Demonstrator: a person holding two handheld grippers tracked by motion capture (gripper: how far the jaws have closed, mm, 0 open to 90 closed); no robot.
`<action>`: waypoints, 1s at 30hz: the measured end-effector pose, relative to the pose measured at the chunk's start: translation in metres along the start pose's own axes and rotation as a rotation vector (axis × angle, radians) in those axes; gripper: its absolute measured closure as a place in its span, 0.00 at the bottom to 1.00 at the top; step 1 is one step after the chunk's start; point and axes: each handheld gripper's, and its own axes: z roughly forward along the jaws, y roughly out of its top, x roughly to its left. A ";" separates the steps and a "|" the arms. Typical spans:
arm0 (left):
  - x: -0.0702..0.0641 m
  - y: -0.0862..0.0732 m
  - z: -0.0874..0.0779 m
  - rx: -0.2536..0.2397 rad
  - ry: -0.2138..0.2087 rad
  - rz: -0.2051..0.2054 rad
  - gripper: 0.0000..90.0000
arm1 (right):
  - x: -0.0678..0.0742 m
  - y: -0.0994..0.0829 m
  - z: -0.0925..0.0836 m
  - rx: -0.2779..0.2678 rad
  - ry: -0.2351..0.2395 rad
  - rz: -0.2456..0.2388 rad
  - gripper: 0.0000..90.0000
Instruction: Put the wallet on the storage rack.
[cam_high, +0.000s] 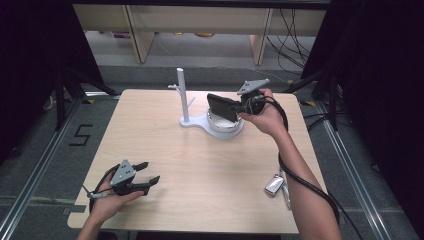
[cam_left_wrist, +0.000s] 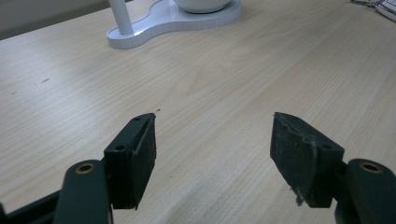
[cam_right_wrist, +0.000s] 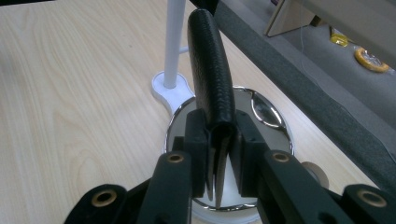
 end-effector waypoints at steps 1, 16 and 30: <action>0.000 0.000 0.000 0.001 0.001 0.001 0.35 | 0.000 0.000 0.001 -0.002 0.000 0.002 0.88; -0.001 -0.001 0.001 0.002 -0.003 -0.004 0.34 | -0.005 -0.009 0.013 -0.007 0.008 0.045 0.88; -0.001 -0.003 0.003 0.009 -0.008 -0.007 0.34 | -0.013 -0.025 0.031 0.012 0.013 0.119 0.86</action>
